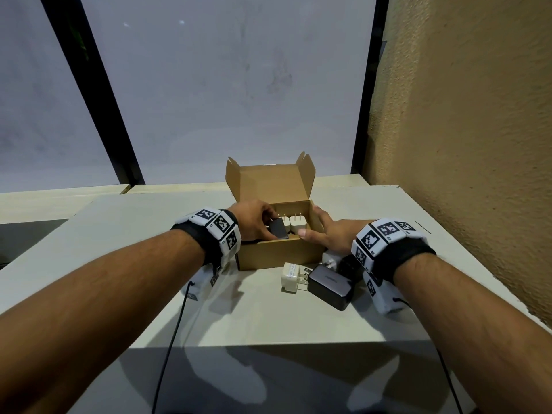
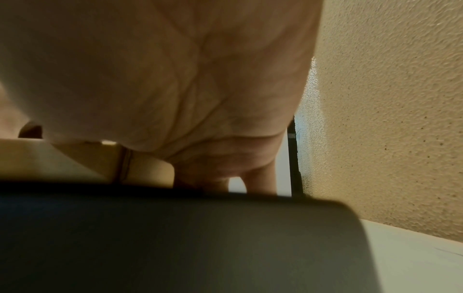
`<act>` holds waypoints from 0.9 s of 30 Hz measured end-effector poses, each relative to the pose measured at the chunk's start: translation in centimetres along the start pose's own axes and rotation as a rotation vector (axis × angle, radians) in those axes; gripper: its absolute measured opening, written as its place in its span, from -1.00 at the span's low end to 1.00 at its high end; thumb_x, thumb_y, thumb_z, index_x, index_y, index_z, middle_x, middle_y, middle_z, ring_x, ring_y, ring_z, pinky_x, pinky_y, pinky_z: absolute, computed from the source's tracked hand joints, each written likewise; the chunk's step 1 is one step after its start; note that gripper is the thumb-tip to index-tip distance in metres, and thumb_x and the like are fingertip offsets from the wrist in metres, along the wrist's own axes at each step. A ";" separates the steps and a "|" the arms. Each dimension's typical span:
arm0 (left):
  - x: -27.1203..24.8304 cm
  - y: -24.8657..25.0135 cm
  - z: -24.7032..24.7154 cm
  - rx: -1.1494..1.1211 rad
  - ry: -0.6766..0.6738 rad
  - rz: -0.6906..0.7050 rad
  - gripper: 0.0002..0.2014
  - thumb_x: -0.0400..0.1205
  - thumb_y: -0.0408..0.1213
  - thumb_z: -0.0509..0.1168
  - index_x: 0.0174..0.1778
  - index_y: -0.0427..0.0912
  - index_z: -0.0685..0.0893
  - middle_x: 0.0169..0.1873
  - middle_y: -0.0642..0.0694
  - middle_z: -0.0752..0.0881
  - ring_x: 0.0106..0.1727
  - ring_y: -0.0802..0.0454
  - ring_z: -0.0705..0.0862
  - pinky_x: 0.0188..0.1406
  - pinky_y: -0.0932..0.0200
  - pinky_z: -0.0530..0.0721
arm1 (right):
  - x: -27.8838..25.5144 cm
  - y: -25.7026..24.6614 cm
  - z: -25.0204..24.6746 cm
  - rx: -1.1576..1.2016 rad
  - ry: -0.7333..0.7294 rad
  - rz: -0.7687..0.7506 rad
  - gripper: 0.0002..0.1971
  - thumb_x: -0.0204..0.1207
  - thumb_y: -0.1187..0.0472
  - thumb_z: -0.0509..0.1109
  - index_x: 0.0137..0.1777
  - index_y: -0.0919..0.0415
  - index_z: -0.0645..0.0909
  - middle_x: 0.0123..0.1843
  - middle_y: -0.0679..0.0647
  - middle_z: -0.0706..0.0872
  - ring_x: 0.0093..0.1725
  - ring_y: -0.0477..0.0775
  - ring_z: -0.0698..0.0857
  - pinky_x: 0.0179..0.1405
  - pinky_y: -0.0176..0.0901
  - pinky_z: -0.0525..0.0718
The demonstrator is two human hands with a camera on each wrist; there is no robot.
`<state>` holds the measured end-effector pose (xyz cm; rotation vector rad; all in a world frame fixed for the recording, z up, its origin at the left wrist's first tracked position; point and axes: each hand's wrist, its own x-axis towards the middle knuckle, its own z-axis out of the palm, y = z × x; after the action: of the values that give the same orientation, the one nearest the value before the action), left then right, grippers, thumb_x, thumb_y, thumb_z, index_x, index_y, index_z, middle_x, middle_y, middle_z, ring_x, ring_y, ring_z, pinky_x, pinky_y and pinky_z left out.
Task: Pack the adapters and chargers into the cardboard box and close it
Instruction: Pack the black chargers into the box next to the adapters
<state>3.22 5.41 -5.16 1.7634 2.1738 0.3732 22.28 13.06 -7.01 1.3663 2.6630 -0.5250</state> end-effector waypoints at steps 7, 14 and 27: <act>0.4 0.2 0.0 0.104 -0.083 -0.014 -0.60 0.41 0.01 0.54 0.08 -0.13 0.77 -0.02 -0.09 0.82 0.05 -0.06 0.74 0.17 -0.03 0.72 | -0.3 -0.1 0.0 0.013 0.013 -0.003 -0.13 0.51 -0.44 -0.06 0.68 -0.04 -0.27 0.66 0.22 0.27 0.57 0.31 0.37 0.54 0.15 0.24; 0.4 0.9 -0.3 0.244 -0.127 -0.023 -0.59 0.51 0.04 0.44 0.18 -0.12 0.71 0.13 -0.09 0.77 0.16 -0.07 0.70 0.26 0.02 0.64 | -0.2 -0.2 0.0 -0.003 0.010 -0.009 -0.13 0.51 -0.45 -0.07 0.68 -0.05 -0.28 0.69 0.18 0.19 0.60 0.30 0.32 0.56 0.16 0.21; -1.8 2.5 -0.9 0.410 0.052 0.083 -0.66 0.60 0.04 0.34 0.22 -0.02 0.66 0.19 -0.03 0.65 0.25 -0.05 0.56 0.22 0.07 0.52 | -0.2 -0.3 -0.2 0.016 -0.004 0.022 -0.12 0.49 -0.47 -0.07 0.67 -0.08 -0.29 0.67 0.21 0.23 0.58 0.32 0.34 0.56 0.18 0.21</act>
<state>5.44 4.20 -3.21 2.0776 2.3449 -0.0148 22.21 12.78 -6.69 1.3953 2.6432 -0.5473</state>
